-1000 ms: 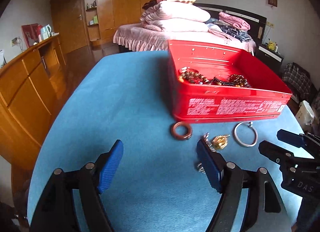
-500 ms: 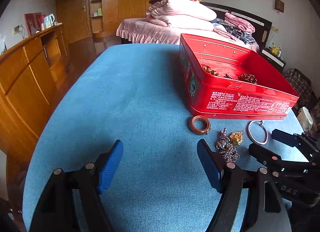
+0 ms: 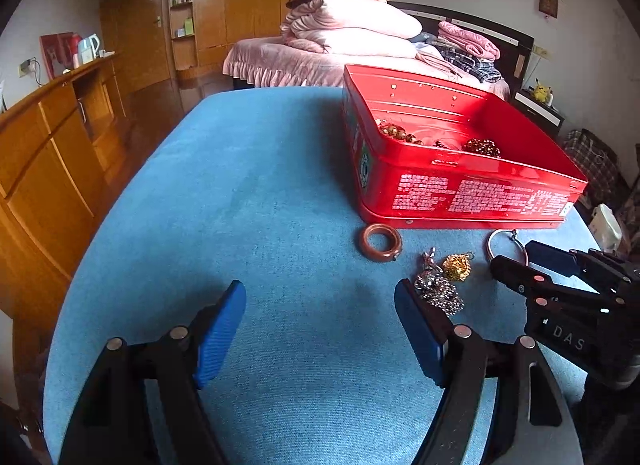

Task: Organize jewelry
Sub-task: 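Withdraw both tools toward the silver chain pendant and thin silver bangle, then grasp the silver chain pendant with the left tool while the right tool grasps the thin bangle, then carry the chain pendant and bangle into the red tin box and open both tools, then withdraw both tools toward the gold leaf pendant and copper ring, then grasp the gold leaf pendant with the right tool while the left tool grasps the copper ring, then carry the pendant and ring into the red tin box and open both tools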

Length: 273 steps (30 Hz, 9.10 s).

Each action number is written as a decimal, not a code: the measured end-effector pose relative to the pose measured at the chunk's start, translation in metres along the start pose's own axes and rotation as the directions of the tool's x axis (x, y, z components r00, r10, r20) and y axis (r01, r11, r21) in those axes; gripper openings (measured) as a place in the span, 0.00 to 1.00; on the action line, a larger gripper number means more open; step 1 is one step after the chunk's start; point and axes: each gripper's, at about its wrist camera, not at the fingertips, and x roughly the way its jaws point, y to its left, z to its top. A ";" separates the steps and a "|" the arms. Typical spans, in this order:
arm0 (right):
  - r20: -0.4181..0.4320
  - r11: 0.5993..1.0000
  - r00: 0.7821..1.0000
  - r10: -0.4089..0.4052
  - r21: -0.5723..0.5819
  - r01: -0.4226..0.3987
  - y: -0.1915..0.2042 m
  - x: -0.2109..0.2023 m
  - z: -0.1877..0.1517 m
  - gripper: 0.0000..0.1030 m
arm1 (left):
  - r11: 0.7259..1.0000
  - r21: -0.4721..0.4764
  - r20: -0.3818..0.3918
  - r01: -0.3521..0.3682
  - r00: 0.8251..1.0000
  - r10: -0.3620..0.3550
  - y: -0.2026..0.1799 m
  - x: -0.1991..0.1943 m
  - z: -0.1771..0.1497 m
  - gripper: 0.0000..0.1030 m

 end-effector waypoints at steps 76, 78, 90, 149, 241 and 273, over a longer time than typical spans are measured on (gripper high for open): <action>0.195 0.999 0.980 -0.047 0.012 0.046 -0.057 -0.071 0.079 0.45 | 0.976 0.041 0.162 0.214 0.962 -0.218 -0.065 -0.019 0.125 0.18; 0.186 0.999 0.982 -0.042 0.013 0.040 -0.059 -0.063 0.089 0.45 | 0.977 0.037 0.159 0.208 0.964 -0.212 -0.066 -0.009 0.134 0.18; 0.083 0.999 0.996 -0.039 0.032 0.037 -0.072 0.007 0.131 0.45 | 0.987 0.005 0.058 0.159 0.986 -0.159 -0.073 0.071 0.168 0.18; 0.023 0.999 0.999 0.039 -0.014 -0.039 0.046 -0.020 -0.006 0.56 | 0.994 -0.049 0.071 -0.093 0.993 0.096 0.054 -0.016 0.007 0.69; 0.217 0.999 0.975 -0.045 0.031 0.039 -0.029 -0.092 0.013 0.23 | 0.982 0.003 0.136 0.189 0.973 -0.187 -0.023 -0.046 0.061 0.28; 0.142 0.997 0.989 -0.034 0.076 0.024 -0.075 0.012 0.134 0.30 | 0.992 0.004 0.036 0.122 0.992 -0.122 -0.067 0.081 0.168 0.44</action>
